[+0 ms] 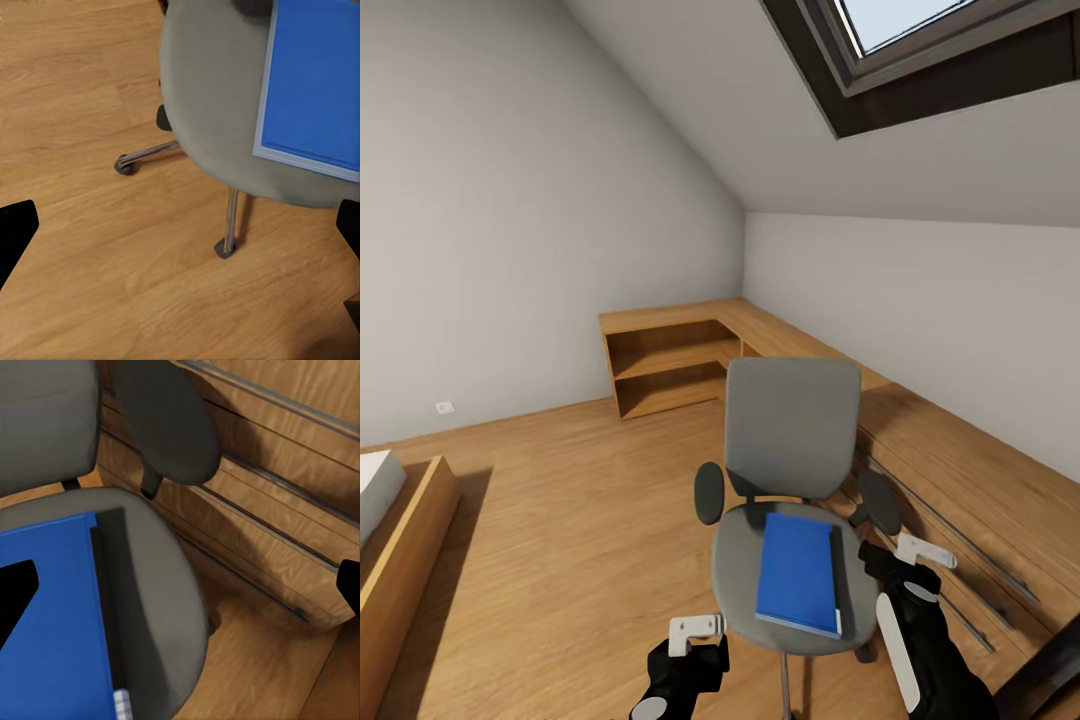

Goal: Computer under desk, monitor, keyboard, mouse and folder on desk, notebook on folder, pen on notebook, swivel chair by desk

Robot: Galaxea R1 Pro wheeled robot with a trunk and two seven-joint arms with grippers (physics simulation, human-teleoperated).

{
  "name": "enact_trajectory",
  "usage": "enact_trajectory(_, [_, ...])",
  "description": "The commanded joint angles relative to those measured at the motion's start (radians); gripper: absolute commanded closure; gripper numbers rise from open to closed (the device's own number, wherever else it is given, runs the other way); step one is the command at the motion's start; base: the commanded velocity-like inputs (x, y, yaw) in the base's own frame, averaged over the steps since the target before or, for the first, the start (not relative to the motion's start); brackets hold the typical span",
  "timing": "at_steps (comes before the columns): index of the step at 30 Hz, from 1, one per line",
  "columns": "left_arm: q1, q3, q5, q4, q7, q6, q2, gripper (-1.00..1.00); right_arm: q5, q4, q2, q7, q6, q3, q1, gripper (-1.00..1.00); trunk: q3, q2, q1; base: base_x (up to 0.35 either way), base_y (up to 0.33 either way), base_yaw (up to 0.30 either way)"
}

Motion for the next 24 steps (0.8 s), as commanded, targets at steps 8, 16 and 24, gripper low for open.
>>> enact_trajectory(8, [-0.002,-0.004,0.009,0.002,0.002,-0.013,0.002,-1.00,-0.007,0.024,-0.001,0.004,0.004,0.025,-0.001,-1.00,-0.001,-0.001,0.000,0.001,0.012,0.000])
enact_trajectory(16, [-0.002,-0.004,0.009,0.003,0.001,-0.014,0.009,-1.00,-0.005,0.041,-0.003,0.005,0.003,0.079,-0.001,-1.00,-0.001,-0.001,0.000,0.089,0.216,0.000])
enact_trajectory(24, [-0.002,-0.004,0.008,0.003,0.001,-0.014,0.010,-1.00,-0.003,0.043,-0.004,0.006,0.003,0.085,-0.001,-1.00,-0.001,-0.001,0.000,0.154,0.287,0.000])
